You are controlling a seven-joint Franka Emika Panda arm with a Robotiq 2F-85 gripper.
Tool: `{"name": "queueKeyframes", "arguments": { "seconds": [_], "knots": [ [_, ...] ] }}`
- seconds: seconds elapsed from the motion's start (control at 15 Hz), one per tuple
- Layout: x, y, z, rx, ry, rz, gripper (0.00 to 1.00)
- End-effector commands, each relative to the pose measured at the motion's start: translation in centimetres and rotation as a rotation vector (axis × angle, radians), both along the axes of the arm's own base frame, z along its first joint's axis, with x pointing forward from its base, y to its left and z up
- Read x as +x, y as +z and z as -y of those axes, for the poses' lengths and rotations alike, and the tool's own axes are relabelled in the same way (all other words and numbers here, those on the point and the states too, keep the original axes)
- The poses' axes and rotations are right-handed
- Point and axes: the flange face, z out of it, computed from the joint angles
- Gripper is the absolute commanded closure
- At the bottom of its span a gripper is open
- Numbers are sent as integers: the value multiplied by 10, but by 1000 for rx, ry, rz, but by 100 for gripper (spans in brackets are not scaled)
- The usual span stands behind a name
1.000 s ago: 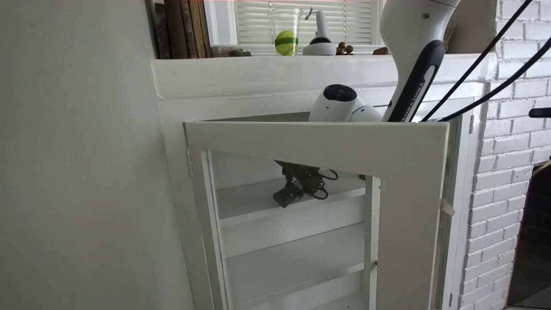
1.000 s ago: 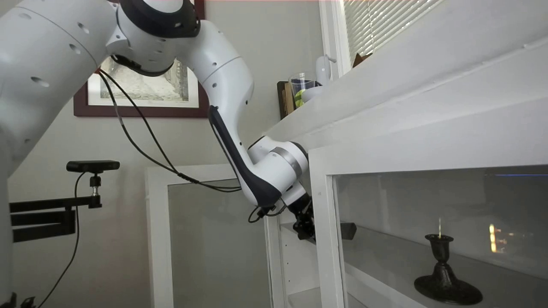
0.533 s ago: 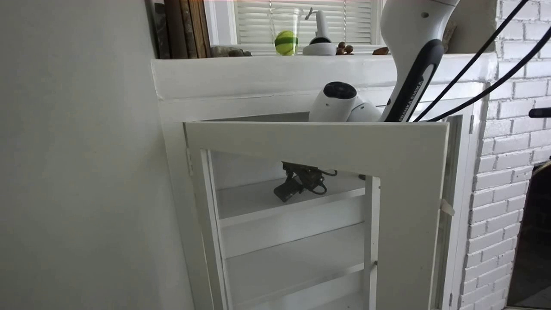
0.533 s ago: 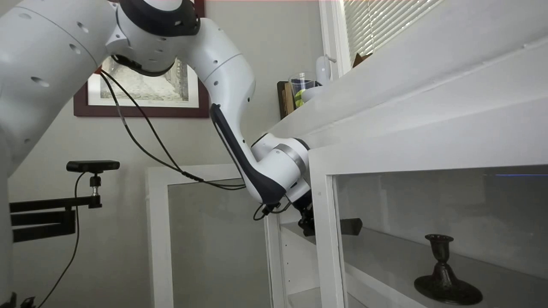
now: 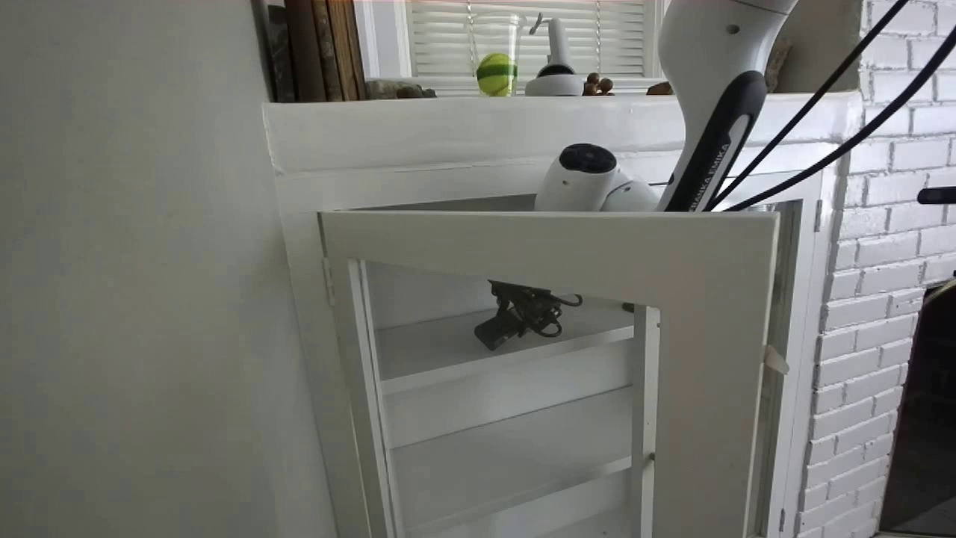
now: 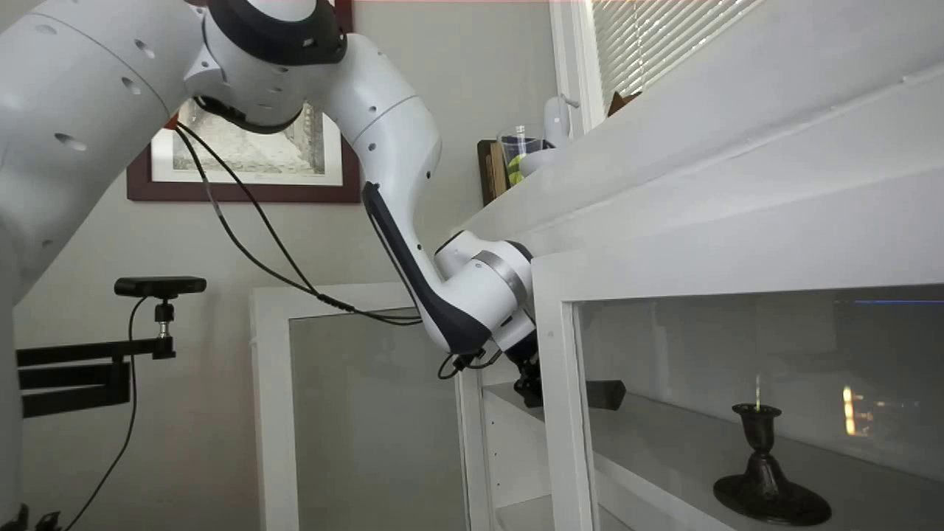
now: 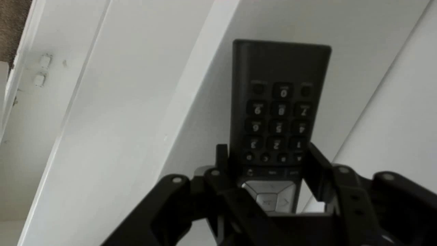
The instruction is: Put the remote in the cabinet
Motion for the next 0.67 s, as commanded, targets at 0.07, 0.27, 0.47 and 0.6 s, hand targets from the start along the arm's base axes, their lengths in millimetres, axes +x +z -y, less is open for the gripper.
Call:
{"name": "queueKeyframes", "arguments": {
  "seconds": [0.07,0.27,0.47,0.6],
  "knots": [
    [9,-3,-2,66,-54,7,70],
    [11,-2,-2,84,-75,9,70],
    [14,2,-1,107,-92,18,70],
    [16,4,0,131,-102,25,70]
  ]
}}
